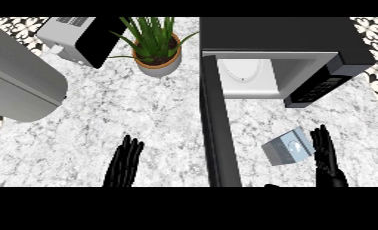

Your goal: Pick up the milk, place it into the microwave and close the microwave

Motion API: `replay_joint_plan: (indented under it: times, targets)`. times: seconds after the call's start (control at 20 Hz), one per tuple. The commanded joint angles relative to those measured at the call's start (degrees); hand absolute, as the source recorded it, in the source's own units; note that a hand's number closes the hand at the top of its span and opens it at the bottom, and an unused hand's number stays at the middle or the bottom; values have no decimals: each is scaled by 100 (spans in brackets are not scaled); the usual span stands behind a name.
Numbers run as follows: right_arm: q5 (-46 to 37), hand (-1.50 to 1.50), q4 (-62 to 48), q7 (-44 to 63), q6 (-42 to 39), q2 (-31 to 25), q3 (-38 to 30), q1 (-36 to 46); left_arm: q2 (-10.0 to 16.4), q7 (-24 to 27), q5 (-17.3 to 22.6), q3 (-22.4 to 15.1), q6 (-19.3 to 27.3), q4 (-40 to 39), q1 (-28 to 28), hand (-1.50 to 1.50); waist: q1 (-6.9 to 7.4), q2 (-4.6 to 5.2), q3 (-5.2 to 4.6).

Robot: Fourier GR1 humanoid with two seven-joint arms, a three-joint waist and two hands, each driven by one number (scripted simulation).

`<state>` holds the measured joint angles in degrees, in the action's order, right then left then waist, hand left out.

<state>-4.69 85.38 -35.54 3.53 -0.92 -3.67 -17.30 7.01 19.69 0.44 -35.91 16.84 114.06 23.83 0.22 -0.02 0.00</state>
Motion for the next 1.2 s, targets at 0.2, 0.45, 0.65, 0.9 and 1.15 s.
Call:
replay_joint_plan:
  times: [0.2, 0.45, 0.65, 0.9, 1.15]
  targets:
    - [-33, -150, -1628, -896, 163, -213, -501, 744, 388, 390, 542, 407, -335, -107, 130, -150, -5, 1, 1]
    - [46, 150, -2805, -1645, 408, -194, -828, 1416, 484, 557, 562, 515, -366, -251, 174, -150, 2, 5, 3]
    - [300, 150, -2770, -1493, 356, -362, -1039, 1596, 933, 676, 1321, 1076, -915, -25, 373, -150, -2, 1, 0]
    - [-190, 150, -4032, -1987, 996, -540, -1114, 2193, 1016, 599, 1080, 1117, -836, 40, 368, -150, 28, 8, 3]
    - [-639, 150, -4661, -2168, 1282, -626, -884, 2469, 953, 985, 1076, 987, -917, 74, 708, -150, 61, 7, 4]
